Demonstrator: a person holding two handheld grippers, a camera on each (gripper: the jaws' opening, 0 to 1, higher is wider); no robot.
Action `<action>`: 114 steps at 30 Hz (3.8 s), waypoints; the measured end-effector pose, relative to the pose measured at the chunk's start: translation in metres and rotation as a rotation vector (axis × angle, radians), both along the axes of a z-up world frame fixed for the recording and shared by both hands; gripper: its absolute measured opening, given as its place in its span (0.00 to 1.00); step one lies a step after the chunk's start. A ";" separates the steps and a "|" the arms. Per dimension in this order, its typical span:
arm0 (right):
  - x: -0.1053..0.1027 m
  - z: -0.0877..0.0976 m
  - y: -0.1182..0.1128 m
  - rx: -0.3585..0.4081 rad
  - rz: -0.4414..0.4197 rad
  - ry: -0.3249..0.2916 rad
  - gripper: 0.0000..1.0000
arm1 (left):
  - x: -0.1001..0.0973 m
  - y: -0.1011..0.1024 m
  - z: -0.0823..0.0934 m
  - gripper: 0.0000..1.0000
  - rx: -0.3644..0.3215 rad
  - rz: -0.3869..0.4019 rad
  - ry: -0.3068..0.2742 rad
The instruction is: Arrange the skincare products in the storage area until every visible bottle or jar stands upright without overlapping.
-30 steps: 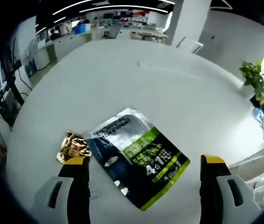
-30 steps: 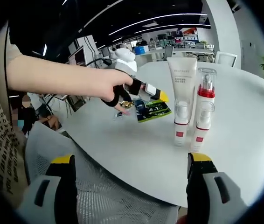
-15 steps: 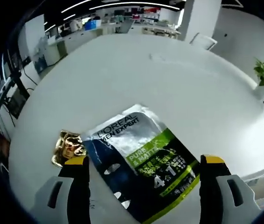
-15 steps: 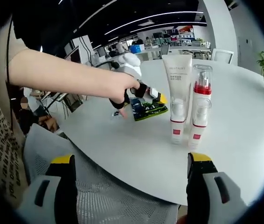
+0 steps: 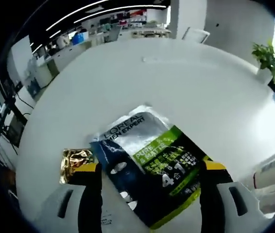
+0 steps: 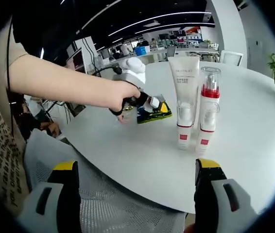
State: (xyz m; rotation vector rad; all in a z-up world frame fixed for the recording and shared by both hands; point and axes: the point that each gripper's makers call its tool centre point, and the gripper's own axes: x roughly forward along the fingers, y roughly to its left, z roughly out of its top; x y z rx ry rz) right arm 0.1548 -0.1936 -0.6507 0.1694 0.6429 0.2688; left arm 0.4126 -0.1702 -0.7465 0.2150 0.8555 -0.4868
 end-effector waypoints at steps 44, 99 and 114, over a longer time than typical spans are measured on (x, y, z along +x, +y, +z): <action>0.000 -0.002 -0.002 -0.012 -0.008 0.002 1.00 | -0.001 0.009 0.009 0.00 0.018 -0.263 -0.143; 0.000 -0.003 -0.004 -0.018 -0.019 0.008 0.98 | 0.010 -0.023 0.002 0.37 -0.021 -0.178 -0.030; 0.000 0.000 -0.003 -0.018 -0.012 -0.006 0.98 | 0.000 -0.006 0.014 0.14 -0.113 -0.148 0.009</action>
